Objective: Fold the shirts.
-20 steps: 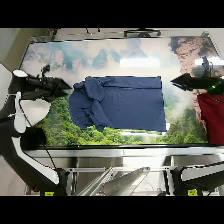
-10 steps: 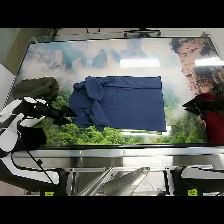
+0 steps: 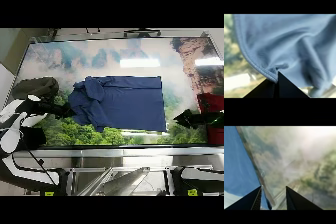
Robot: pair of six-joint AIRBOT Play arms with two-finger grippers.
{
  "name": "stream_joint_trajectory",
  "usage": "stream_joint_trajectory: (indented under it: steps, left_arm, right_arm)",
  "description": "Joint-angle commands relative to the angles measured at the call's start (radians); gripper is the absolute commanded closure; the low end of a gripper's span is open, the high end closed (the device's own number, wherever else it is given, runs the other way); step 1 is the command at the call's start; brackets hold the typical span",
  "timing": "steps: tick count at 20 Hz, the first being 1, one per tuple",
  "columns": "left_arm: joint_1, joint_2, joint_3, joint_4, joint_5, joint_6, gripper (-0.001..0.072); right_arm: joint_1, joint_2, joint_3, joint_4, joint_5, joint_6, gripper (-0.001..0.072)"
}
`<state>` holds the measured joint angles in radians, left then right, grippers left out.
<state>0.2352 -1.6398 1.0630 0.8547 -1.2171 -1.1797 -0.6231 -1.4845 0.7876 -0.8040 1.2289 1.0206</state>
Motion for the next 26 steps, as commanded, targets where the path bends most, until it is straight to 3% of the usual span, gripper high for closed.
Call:
stream_joint_trajectory:
  steps: [1,6,11,12,13,17,21,23,26]
  left_arm:
    - [-0.002,0.002,0.056,-0.016,-0.064,0.003,0.0703]
    - [0.002,0.002,0.096,-0.016,-0.114,0.003,0.0702]
    - [0.002,0.002,0.147,-0.016,-0.163,0.003,0.0688]
    - [0.002,0.002,0.158,-0.016,-0.177,0.003,0.0687]
    - [0.002,0.002,0.176,-0.018,-0.202,0.003,0.0687]
    - [0.002,0.06,0.307,-0.048,-0.315,-0.004,0.0689]
    - [0.002,0.243,0.458,-0.172,-0.325,0.017,0.0687]
    - [0.002,0.356,0.545,-0.303,-0.318,0.047,0.0686]
    - [0.029,0.509,0.711,-0.438,-0.278,0.065,0.0685]
  right_arm:
    - [0.085,0.0,-0.058,-0.005,-0.048,-0.002,0.0368]
    - [0.267,-0.029,-0.066,0.021,-0.105,0.005,0.0368]
    - [0.299,-0.03,-0.066,0.072,-0.083,0.004,0.0372]
    - [0.299,-0.03,-0.066,0.104,-0.06,-0.005,0.0463]
    - [0.301,-0.029,-0.064,0.149,-0.026,-0.032,0.0702]
    - [0.301,0.069,0.016,0.288,0.085,-0.071,0.0696]
    - [0.3,0.328,0.192,0.447,0.129,-0.073,0.0697]
    - [0.298,0.504,0.283,0.587,0.079,-0.122,0.0696]
    - [0.298,0.734,0.402,0.677,-0.111,-0.128,0.0696]
